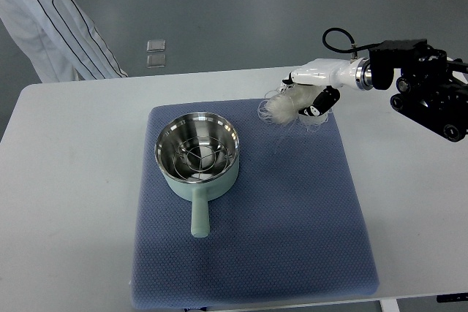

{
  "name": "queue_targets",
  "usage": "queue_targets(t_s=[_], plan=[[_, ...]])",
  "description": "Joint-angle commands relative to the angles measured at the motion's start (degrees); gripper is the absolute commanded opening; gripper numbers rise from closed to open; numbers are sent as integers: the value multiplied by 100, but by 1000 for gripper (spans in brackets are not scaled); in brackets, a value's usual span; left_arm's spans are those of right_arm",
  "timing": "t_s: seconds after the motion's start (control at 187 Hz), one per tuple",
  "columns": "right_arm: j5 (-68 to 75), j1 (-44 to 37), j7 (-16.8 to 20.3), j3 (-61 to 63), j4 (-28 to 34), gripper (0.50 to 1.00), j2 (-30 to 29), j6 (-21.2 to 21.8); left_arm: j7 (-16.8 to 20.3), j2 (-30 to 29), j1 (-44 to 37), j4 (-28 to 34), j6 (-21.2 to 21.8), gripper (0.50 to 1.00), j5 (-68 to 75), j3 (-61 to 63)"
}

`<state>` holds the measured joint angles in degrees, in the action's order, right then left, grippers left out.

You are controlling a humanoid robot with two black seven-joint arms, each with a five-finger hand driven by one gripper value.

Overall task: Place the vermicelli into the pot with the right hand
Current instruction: 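Lift the vermicelli with the right hand above the mat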

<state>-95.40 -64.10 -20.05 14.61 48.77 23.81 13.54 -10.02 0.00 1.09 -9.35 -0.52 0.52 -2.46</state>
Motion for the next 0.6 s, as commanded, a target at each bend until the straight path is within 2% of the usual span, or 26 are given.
queue_targets(t_s=[0.0,0.3,0.466,0.595], plan=[[21,-200,-17,94,0,582,19,17,0,0,5,4,-1,1000,0,0],[329,-894,-34,139,176,592,-131,17,0,0,-4,-5,-1,1000,0,0],[452,-991,-236,139,589,605,-482,8,0,0,5,-5,-1,1000,0,0],[487,-964,-245,139,774,605,-790,0,0,0,5,4,-1,1000,0,0]])
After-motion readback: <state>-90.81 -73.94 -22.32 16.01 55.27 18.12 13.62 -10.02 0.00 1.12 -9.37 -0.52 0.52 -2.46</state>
